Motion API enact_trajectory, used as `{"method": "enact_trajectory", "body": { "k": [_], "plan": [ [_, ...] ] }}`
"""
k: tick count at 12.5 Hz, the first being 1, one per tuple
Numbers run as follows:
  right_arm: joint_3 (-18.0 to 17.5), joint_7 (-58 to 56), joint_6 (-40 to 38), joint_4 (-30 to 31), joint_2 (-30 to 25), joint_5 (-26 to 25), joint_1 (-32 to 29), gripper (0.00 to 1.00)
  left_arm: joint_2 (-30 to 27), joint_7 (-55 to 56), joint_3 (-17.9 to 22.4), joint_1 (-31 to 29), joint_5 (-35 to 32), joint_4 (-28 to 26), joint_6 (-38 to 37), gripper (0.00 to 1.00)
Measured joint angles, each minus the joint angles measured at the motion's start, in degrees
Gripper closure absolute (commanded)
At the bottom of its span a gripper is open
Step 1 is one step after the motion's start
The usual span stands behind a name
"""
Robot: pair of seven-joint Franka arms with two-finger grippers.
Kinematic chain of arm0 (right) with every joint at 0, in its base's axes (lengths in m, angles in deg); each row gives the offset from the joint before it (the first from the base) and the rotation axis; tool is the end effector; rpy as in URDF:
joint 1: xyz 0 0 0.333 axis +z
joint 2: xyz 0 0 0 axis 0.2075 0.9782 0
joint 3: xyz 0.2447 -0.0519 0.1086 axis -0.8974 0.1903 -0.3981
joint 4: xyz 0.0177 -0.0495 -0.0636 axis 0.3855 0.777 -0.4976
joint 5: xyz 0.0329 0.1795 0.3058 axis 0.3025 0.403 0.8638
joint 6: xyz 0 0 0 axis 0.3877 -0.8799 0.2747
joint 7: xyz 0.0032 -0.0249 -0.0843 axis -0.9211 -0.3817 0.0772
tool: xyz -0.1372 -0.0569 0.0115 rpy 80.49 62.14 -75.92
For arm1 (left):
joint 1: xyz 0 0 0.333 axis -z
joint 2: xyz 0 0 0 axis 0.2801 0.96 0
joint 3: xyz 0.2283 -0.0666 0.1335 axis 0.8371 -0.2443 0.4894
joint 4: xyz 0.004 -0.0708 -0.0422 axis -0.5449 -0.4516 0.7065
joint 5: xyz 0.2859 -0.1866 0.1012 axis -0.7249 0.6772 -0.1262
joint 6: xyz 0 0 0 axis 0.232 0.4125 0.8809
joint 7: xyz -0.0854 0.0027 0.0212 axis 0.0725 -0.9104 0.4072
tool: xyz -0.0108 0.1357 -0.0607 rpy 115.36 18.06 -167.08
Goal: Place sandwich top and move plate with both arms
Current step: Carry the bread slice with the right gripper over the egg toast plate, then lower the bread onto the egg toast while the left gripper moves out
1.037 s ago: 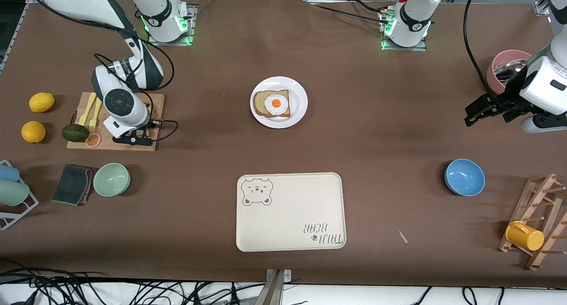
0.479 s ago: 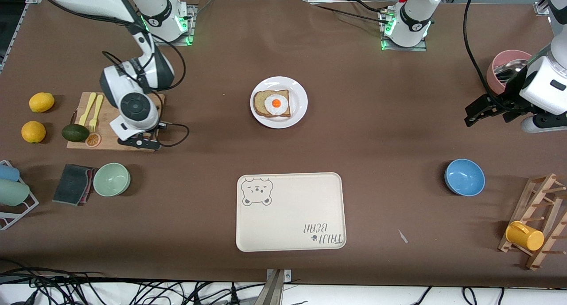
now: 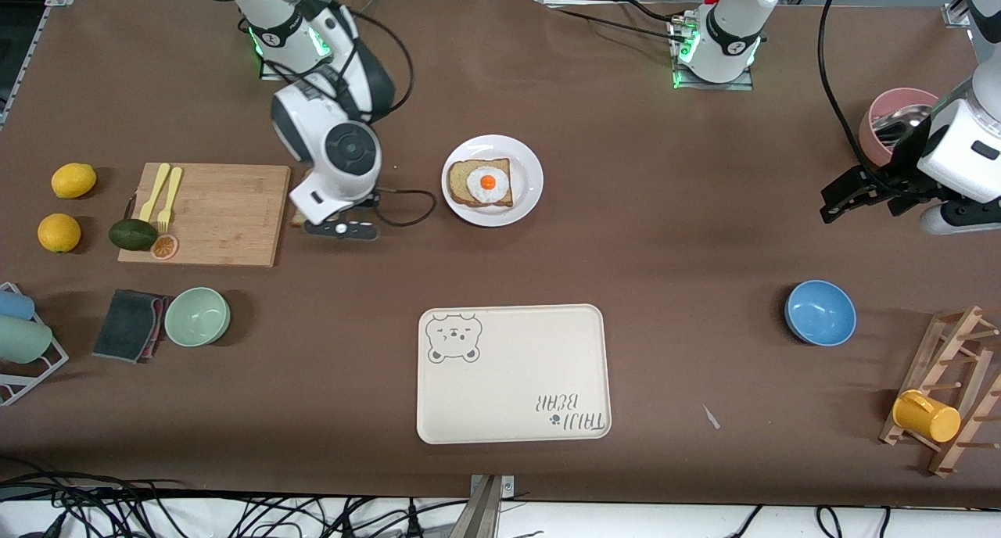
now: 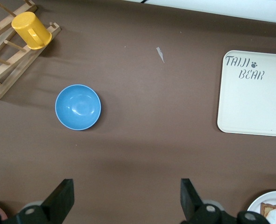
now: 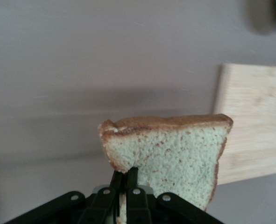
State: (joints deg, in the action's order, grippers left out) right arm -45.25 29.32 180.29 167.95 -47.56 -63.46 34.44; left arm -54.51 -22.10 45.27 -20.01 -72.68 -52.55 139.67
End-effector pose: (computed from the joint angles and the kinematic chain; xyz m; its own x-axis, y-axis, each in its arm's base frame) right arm 0.4490 0.2783 0.2435 0.9907 0.0124 -0.1357 0.0535 -0.9513 0.3037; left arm 0.5558 -0.0442 0.5216 0.9884 0.1392 0.0607 0.1383 -0.9902 0.0182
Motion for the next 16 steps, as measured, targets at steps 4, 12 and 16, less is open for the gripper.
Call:
{"method": "enact_trajectory", "body": {
  "k": [4, 12, 16],
  "plan": [
    [-2.09, 0.02, -0.83, -10.04, 2.38, 4.08, 7.77, 1.0, 0.01, 0.0, 0.0, -0.02, 0.0, 0.01, 0.0, 0.0],
    [-2.01, 5.42, 0.15, -23.62, 16.91, 4.32, 17.42, 1.0, 0.84, 0.0, 0.51, -0.6, 0.0, 0.02, -0.04, 0.0],
    [-2.05, 9.56, -0.17, -23.97, 17.67, 4.34, 20.97, 1.0, 1.95, 0.0, 0.67, -1.81, 0.0, 0.01, -0.06, 0.0]
  ]
}}
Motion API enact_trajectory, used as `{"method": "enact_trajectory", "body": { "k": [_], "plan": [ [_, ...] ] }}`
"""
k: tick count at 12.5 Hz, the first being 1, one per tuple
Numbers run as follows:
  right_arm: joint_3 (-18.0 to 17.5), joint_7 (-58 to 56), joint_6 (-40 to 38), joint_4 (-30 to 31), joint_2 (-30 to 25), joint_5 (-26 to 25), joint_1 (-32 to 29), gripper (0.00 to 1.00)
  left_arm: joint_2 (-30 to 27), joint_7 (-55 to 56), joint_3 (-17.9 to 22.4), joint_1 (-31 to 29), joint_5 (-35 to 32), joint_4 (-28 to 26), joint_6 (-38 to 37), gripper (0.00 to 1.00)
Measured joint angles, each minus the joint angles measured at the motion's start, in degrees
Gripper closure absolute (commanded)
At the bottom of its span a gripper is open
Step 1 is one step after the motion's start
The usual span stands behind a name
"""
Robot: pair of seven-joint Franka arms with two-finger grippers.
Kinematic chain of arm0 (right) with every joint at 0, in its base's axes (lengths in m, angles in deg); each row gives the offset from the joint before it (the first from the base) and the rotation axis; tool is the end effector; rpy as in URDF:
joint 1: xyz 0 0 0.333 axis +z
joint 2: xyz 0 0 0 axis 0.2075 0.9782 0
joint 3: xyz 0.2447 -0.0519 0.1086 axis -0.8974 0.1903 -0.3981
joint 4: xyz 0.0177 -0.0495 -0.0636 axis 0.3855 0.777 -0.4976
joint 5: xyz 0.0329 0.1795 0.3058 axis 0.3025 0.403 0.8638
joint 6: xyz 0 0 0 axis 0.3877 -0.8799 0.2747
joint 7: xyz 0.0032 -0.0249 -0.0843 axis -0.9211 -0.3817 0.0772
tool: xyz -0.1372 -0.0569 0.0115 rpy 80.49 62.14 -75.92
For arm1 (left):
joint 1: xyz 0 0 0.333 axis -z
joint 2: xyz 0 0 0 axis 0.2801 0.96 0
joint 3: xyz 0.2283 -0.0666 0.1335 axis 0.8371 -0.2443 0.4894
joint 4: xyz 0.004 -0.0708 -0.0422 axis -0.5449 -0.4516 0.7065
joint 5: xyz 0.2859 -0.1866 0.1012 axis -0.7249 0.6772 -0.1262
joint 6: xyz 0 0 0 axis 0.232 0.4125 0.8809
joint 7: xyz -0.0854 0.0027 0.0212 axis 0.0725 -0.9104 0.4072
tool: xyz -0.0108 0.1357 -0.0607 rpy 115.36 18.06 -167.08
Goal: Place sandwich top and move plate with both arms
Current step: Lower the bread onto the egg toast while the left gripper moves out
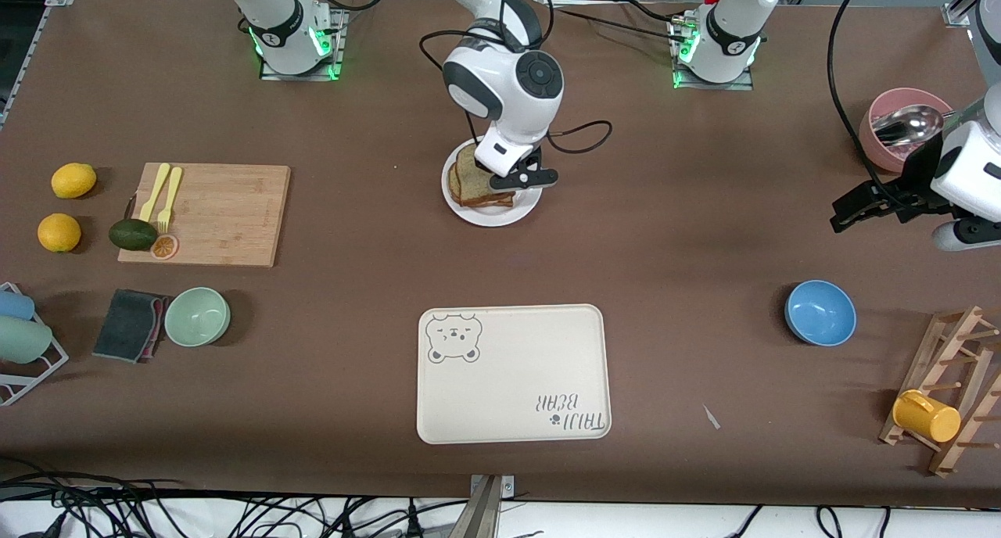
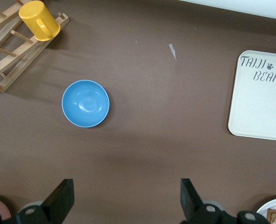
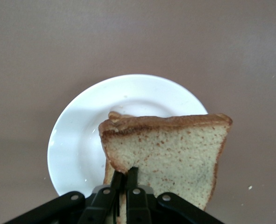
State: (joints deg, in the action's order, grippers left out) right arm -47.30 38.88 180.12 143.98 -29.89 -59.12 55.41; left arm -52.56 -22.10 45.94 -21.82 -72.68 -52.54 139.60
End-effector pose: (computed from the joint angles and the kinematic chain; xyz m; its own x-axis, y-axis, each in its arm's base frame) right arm 0.3603 0.5080 0.2273 0.9792 0.1755 -0.1016 0.1894 -0.9704 0.1496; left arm 0.5632 -0.0197 0.5026 0.9830 0.1818 0.0259 0.1815 -0.9833 0.0138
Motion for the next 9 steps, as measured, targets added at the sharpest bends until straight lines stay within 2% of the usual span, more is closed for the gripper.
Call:
{"method": "enact_trajectory", "body": {
  "k": [9],
  "plan": [
    [0.66, 1.04, -1.2, -0.04, 1.79, 0.0, -0.19, 1.0, 3.71, -0.08, -0.21, -0.06, -0.69, -1.94, 0.63, 0.0]
  ]
}}
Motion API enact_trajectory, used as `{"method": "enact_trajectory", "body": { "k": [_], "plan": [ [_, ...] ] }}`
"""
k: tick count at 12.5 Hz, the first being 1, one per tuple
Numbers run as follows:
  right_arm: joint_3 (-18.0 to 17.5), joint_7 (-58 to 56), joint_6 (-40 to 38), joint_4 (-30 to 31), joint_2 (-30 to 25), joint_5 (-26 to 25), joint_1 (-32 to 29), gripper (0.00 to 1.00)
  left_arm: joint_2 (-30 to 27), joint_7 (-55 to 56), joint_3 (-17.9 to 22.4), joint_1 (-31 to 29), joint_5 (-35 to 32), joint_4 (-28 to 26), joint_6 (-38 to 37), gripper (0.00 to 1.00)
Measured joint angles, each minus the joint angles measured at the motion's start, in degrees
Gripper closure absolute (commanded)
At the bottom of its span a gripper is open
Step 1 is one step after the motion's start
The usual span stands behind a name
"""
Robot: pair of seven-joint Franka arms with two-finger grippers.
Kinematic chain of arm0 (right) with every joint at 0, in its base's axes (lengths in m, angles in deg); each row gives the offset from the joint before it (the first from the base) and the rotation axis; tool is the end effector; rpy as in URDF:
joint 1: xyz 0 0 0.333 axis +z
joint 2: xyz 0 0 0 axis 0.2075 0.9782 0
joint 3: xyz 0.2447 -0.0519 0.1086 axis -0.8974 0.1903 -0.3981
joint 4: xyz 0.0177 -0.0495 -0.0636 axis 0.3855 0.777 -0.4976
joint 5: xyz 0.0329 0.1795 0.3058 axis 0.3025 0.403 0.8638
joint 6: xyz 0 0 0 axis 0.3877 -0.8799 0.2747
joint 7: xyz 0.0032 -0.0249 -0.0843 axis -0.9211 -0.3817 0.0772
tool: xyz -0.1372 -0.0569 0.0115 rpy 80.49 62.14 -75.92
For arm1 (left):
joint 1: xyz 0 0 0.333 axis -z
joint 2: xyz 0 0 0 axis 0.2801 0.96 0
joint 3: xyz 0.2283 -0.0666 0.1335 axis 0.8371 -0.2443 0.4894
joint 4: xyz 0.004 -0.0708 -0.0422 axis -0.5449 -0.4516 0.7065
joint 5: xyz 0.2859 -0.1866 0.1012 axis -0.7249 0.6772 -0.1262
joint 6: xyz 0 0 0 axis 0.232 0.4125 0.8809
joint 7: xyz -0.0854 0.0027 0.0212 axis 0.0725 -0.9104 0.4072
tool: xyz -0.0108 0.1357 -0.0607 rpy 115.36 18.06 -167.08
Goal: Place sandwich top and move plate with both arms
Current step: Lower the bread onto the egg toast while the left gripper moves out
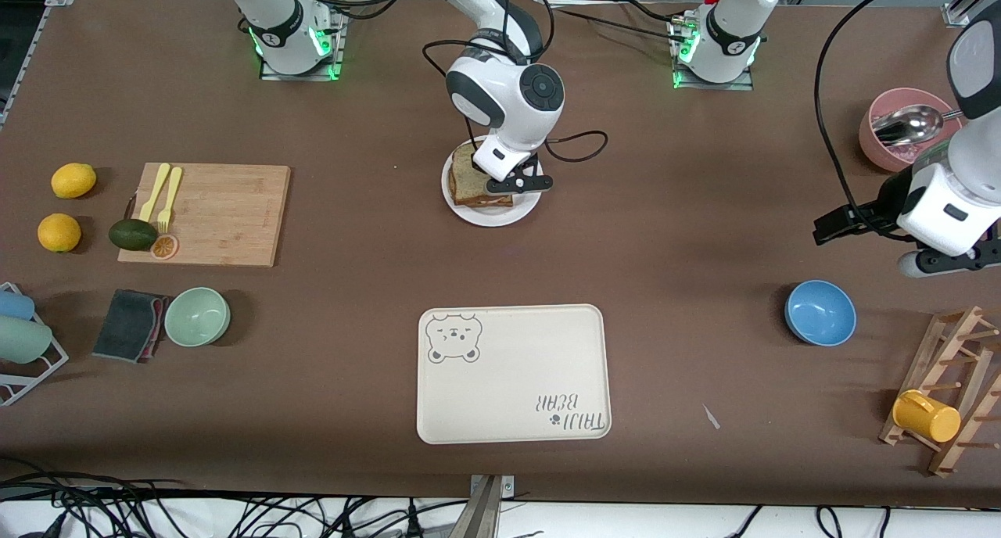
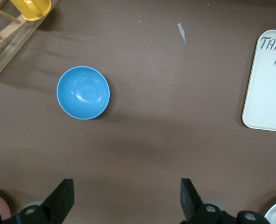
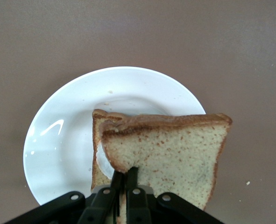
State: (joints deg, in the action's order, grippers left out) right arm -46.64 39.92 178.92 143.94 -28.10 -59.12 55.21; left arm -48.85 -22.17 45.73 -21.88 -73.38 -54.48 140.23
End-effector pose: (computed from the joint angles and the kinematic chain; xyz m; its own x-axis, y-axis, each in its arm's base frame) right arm 0.3631 0.4974 0.2066 0.9812 0.1399 -0.1327 0.1636 -0.9681 0.1897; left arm 0.5704 -0.0188 0.4523 0.9827 0.1760 -0.0582 0.1758 -0.9844 -0.0078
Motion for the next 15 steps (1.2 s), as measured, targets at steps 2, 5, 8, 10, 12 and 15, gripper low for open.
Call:
{"method": "enact_trajectory", "body": {
  "k": [2, 5, 8, 10, 12, 15],
  "plan": [
    [0.06, 0.8, 0.0, -0.01, 0.13, 0.0, -0.03, 0.44, 0.2, -0.01, 0.01, -0.09, 0.0, -1.55, 0.43, 0.0],
    [0.16, 2.11, 0.01, -0.34, 0.14, 0.0, -0.32, 0.29, 0.34, -1.99, 0.05, -1.1, 0.0, -4.98, 2.39, 0.0],
    [0.21, 2.51, -0.02, -1.08, 0.01, 0.0, -0.41, 0.23, 0.58, -4.19, 0.06, -2.52, 0.51, -9.42, 5.56, 0.0],
    [0.44, 2.5, -0.41, -1.86, -1.35, 0.0, -1.67, 0.21, 0.71, -7.16, 0.08, -4.48, 5.46, -11.81, 6.65, 0.0],
    [0.69, 2.45, -1.5, -1.9, -4.03, 0.05, -4.6, 0.18, 1.15, -11.09, 0.12, -7.07, 11.52, -13.27, 6.96, 0.0],
    [2.29, 1.41, -2.97, -0.81, -7.73, 0.52, -10.16, 0.14, 3.37, -13.97, -0.05, -7.96, 20.09, -14.27, 6.97, 0.0]
  ]
}}
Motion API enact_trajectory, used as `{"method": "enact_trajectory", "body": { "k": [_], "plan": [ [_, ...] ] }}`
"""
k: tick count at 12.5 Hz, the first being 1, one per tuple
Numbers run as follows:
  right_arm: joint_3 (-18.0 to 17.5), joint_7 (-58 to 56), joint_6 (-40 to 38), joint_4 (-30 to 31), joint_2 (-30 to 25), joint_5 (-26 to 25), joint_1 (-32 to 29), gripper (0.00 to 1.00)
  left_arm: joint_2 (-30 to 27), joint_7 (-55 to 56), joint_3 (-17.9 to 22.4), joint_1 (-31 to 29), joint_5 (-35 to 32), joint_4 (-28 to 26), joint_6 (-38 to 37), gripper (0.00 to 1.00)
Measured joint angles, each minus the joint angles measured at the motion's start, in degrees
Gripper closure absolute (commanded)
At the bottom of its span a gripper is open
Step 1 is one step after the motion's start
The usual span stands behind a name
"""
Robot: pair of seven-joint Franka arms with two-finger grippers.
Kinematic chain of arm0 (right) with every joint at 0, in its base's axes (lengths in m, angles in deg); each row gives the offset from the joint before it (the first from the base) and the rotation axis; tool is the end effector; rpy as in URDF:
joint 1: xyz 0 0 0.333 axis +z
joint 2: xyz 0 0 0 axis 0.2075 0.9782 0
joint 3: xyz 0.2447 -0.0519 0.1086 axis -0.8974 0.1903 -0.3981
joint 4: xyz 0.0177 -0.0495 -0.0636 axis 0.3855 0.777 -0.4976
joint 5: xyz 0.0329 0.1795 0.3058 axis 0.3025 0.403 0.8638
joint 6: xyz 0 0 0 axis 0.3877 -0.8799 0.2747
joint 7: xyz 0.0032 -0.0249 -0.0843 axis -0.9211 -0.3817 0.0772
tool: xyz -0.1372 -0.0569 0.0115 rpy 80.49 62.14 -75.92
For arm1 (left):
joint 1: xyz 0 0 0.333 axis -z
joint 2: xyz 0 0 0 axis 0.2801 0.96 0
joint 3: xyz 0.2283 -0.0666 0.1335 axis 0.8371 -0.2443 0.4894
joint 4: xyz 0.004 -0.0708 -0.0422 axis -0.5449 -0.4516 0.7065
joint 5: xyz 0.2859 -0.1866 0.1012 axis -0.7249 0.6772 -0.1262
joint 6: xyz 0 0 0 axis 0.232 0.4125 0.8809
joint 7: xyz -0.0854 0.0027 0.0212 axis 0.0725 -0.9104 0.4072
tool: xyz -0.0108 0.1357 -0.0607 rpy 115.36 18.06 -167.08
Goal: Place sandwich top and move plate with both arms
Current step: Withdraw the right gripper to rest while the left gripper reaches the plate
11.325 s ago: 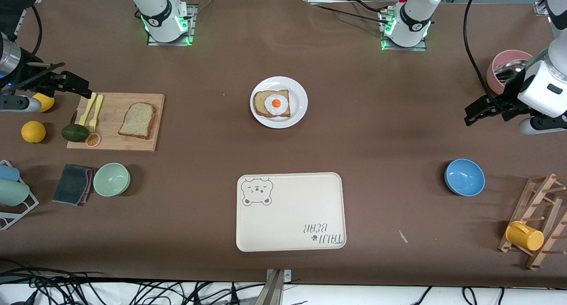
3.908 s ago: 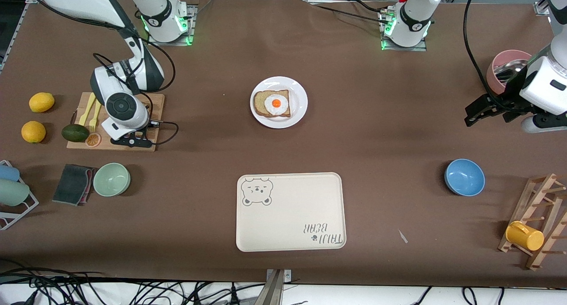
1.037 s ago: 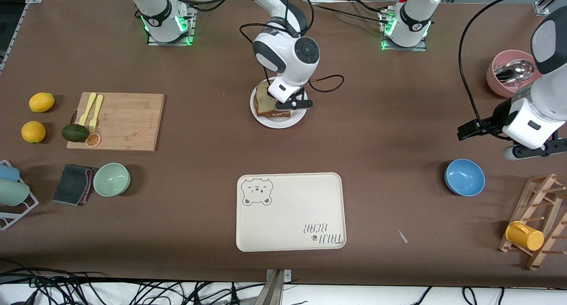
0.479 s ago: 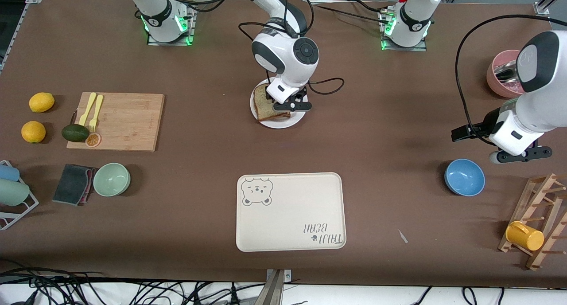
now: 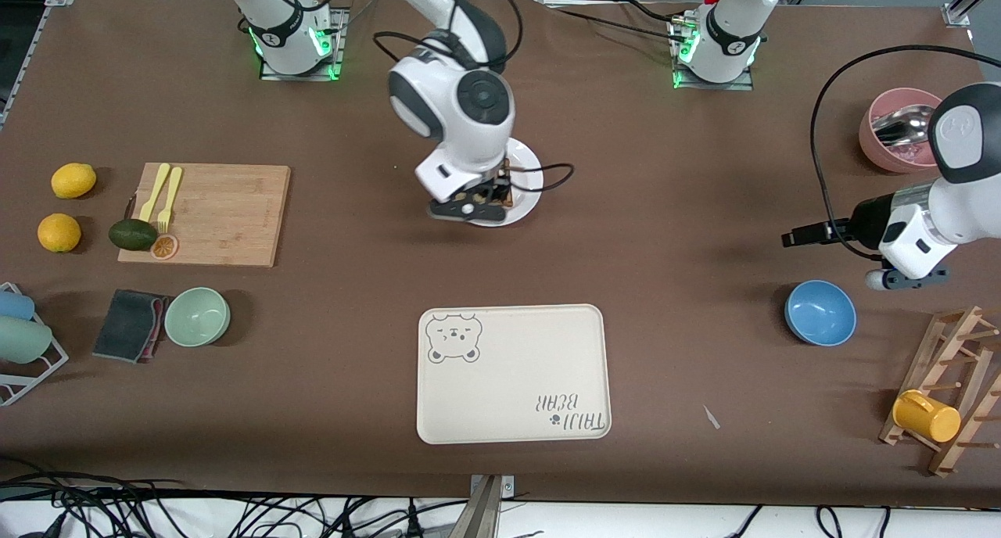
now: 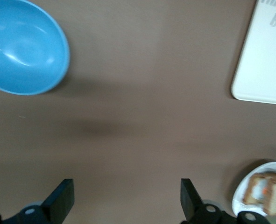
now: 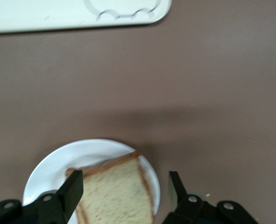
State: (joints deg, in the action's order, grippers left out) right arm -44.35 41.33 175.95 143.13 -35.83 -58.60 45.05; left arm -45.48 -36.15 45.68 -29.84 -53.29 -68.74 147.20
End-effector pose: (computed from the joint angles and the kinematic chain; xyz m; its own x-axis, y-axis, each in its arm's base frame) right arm 0.4666 0.4115 0.2893 0.9945 -0.0982 -0.0352 -0.0915 -0.9834 0.1570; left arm 0.5499 0.0121 0.3309 0.9584 0.1389 -0.2494 0.2180 -0.9202 0.3251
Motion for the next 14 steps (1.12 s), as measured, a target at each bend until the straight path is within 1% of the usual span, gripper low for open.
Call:
{"method": "enact_trajectory", "body": {
  "k": [1, 2, 3, 4, 6, 7, 8, 10, 12, 14],
  "plan": [
    [1.92, -2.16, -0.07, 1.31, -1.53, 0.54, -1.58, 0.14, 1.42, -1.88, -0.21, 0.18, 3.94, -0.16, 0.0, 0.0],
    [4.67, -5.08, -0.08, 2.56, -3.2, 2.29, -2.65, 0.11, 2.73, -3.59, -0.59, 0.29, 6.46, -0.21, 0.0, 0.0],
    [8.12, -8.49, -0.12, 3.62, -4.99, 4.64, -3.2, 0.07, 3.71, -4.48, -1.39, 0.34, 7.59, -0.25, 0.0, 0.0],
    [11.71, -12.39, -0.17, 4.9, -6.93, 6.28, -3.49, 0.01, 4.32, -4.78, -2.56, 0.37, 7.96, -0.29, 0.0, 0.0],
    [19.21, -19.96, -0.03, 8.25, -11.27, 9.41, -3.7, 0.0, 5.04, -4.81, -5.09, 0.52, 9.88, -0.52, 0.02, 0.0],
    [22.5, -22.93, -0.1, 9.37, -13.17, 11.19, -3.76, 0.0, 5.2, -4.87, -5.85, 0.64, 12.33, -1.14, 0.21, 0.0],
    [24.98, -24.92, -0.57, 10.09, -14.85, 11.97, -3.81, 0.0, 5.31, -5.08, -6.16, 0.94, 14.6, -1.89, 0.35, 0.0],
    [27.85, -26.74, -2.83, 10.86, -17.6, 12.32, -3.84, 0.0, 5.35, -5.59, -6.28, 2.23, 18.19, -3.35, 0.5, 0.0],
    [28.76, -30.64, -3.26, 10.87, -18.9, 12.73, -3.81, 0.0, 5.37, -8.86, -6.3, 3.64, 20.69, -5.15, 1.03, 0.01],
    [29.25, -33.04, -3.69, 9.53, -18.5, 15.36, -4.56, 0.0, 5.66, -14.98, -5.12, 4.05, 21.46, -6.34, 1.27, 0.02]
  ]
}}
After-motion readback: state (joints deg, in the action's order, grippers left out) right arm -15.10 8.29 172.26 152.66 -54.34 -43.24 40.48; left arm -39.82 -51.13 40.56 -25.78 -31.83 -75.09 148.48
